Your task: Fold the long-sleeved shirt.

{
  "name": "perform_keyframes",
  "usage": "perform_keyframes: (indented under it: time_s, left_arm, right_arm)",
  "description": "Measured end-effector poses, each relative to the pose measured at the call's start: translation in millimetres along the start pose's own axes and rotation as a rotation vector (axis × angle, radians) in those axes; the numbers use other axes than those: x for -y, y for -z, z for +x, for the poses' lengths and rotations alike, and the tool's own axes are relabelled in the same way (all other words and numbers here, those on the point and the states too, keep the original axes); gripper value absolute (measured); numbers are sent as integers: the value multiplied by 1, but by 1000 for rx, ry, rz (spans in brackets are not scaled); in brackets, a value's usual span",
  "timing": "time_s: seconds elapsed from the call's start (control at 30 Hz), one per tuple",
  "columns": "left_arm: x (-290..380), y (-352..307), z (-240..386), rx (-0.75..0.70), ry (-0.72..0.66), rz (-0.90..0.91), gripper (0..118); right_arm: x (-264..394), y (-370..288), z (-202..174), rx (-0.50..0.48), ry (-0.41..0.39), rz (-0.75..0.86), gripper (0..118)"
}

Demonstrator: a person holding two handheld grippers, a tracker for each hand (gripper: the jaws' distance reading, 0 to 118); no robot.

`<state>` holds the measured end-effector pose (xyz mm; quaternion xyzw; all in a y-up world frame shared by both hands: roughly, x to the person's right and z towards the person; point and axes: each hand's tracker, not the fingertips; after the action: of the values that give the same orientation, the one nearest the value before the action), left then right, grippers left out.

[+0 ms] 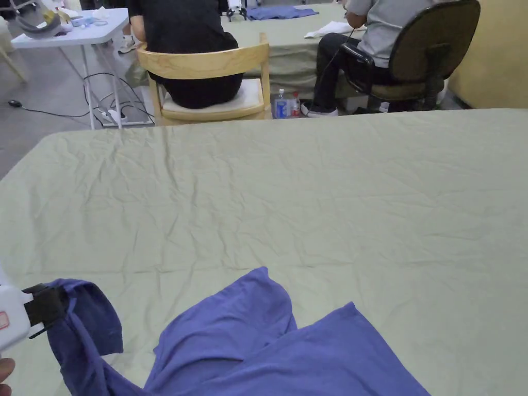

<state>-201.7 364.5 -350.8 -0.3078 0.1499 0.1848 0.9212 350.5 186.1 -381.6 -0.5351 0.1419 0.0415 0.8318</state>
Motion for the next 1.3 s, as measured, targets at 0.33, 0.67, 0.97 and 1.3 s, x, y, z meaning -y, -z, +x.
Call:
perform_keyframes:
  time_s: [0.33, 0.67, 0.97, 1.3]
  left_arm:
    - [-82, -71, 22, 67, -5, 141, 3]
    - [-264, -74, 70, 103, 18, 343, 3]
    - [-363, -50, 78, -27, 81, 502, 3]
    - [-363, 50, 50, -83, 25, 449, 3]
  right_arm:
    - [-104, -153, -71, -29, -96, 443, 14]
    - [-333, -261, -100, 30, -120, 710, 14]
    - [-483, -314, -102, 186, -68, 808, 14]
    - [-535, -242, -84, 262, -58, 707, 14]
